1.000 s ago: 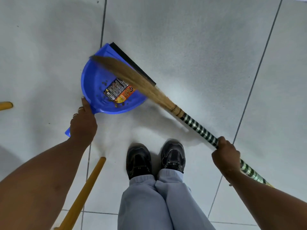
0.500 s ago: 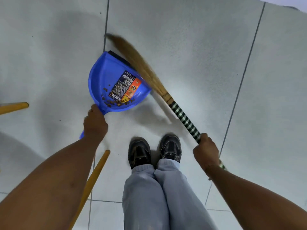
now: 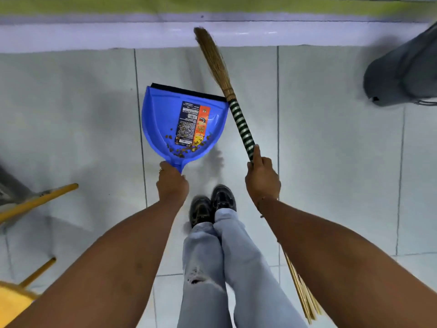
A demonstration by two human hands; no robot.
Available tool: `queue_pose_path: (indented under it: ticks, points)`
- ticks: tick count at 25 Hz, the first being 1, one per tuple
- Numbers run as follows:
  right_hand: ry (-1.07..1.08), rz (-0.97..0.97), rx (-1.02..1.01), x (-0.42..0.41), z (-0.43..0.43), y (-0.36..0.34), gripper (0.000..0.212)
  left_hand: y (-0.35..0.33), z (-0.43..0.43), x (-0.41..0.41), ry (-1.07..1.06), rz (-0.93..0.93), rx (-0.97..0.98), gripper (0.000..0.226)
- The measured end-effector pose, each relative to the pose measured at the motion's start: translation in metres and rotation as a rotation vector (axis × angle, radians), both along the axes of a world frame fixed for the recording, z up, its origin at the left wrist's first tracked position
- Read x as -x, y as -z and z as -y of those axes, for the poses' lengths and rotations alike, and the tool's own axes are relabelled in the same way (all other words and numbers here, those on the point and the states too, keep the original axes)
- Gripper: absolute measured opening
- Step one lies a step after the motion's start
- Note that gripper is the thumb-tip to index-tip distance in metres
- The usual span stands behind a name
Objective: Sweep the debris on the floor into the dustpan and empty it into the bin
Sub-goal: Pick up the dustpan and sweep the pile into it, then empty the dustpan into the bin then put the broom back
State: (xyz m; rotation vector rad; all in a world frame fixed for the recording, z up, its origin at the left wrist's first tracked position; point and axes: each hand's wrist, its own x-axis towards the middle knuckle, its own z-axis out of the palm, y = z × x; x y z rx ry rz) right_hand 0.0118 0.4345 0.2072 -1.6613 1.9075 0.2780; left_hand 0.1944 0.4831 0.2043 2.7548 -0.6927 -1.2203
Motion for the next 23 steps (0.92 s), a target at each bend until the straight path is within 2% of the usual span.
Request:
queue_pose_path:
  ticks: [5,11,16,23]
  points:
    - [0.104,0.024,0.047,0.055,0.037,-0.043,0.052,-0.042,0.041,0.045,0.065,0.044,0.083,0.048]
    - [0.241,-0.061,-0.038,0.205,0.085,-0.044,0.052,-0.06,0.121,0.148,0.262,0.036,0.187,0.046]
    - [0.337,-0.072,-0.222,0.348,0.14,-0.043,0.052,-0.058,0.238,0.292,0.555,-0.03,0.214,0.05]
    - [0.184,-0.053,-0.345,0.486,0.214,-0.055,0.05,-0.077,0.401,0.494,0.954,-0.143,0.254,0.053]
